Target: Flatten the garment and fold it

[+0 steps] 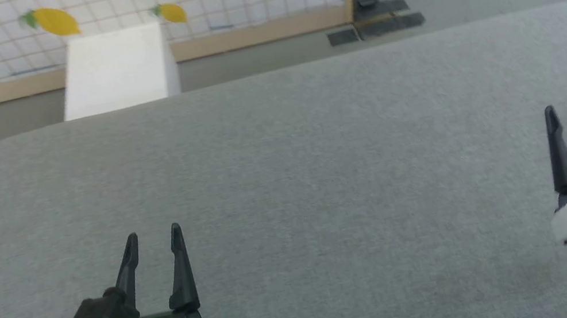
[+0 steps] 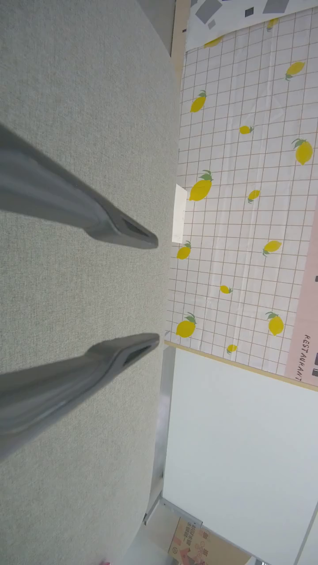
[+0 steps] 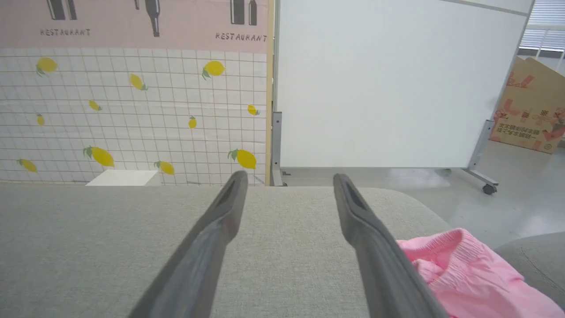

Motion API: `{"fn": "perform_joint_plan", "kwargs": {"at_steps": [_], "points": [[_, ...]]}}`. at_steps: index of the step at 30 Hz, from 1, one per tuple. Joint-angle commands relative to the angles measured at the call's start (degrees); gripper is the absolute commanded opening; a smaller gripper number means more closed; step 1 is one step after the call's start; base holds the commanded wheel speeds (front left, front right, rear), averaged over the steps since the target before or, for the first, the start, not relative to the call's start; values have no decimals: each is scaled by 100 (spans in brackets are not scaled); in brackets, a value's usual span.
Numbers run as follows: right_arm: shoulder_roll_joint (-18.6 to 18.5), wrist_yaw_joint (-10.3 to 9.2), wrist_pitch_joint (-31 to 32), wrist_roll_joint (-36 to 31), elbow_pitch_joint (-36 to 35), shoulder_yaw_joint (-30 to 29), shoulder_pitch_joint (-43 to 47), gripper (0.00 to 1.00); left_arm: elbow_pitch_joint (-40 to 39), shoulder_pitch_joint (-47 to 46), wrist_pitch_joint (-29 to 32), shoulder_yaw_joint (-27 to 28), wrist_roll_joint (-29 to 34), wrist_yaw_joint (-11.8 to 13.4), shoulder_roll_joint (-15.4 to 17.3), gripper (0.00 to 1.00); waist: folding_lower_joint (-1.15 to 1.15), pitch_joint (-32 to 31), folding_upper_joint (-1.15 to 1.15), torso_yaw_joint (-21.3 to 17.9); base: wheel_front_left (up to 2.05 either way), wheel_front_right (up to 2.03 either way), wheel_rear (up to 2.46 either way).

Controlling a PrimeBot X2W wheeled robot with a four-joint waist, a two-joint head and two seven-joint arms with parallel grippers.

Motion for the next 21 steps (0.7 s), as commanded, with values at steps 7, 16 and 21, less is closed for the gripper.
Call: {"fn": "perform_joint_plan", "kwargs": {"at_steps": [7,16,21], "points": [[220,-9,-31,-10,-927,304,836,100,159,152,-20,-91,-107,44,-17,100,1,-433,0,548,0,0,0],[252,-9,-32,184,-1063,370,1370,100,239,208,-20,-239,-173,147,-17,100,1,-529,0,751,0,0,0],[253,-9,-32,230,-1040,395,1476,100,279,207,-20,-289,-172,152,-18,100,1,-528,0,786,0,0,0]]}}
